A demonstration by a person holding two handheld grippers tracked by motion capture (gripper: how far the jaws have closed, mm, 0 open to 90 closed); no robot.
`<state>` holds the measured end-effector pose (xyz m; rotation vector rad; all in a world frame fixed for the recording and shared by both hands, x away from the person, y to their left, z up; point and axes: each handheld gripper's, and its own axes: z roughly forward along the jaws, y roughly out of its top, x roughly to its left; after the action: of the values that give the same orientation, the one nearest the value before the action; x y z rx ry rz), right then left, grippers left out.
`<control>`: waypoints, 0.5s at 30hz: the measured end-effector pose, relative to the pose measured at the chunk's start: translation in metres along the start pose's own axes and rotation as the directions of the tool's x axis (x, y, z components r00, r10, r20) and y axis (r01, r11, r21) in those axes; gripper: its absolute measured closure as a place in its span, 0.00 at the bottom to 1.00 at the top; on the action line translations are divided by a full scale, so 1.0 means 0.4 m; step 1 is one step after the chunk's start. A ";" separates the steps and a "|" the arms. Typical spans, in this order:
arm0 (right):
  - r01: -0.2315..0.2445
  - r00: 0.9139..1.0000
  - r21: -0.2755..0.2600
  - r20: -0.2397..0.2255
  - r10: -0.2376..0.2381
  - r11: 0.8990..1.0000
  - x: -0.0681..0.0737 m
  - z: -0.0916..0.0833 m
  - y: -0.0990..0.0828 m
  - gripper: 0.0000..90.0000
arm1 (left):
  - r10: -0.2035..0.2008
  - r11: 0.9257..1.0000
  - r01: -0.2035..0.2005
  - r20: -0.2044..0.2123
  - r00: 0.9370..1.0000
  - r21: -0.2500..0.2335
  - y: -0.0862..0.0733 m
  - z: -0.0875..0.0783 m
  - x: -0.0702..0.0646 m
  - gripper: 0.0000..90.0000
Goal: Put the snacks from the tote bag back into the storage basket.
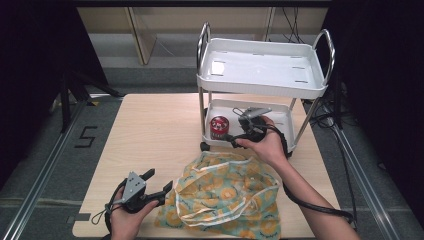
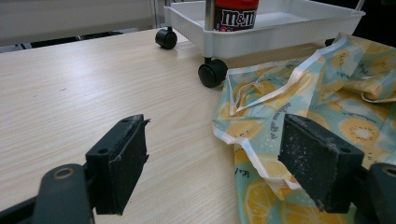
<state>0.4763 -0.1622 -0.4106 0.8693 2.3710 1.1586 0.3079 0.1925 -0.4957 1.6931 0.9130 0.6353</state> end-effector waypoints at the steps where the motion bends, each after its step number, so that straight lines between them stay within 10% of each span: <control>1: -0.003 1.000 0.002 0.004 0.003 1.000 0.000 -0.005 -0.001 0.20 | 0.000 1.000 0.000 -0.001 1.000 0.000 0.000 0.000 0.000 0.25; 15: -0.010 1.000 0.001 0.009 0.010 1.000 0.002 -0.063 -0.062 0.21 | -0.002 1.000 0.002 -0.007 1.000 0.006 0.001 -0.002 -0.002 0.25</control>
<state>0.4526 -0.1879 -0.4154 0.8854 2.3630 1.1549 0.3069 0.1923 -0.4953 1.6959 0.9226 0.6380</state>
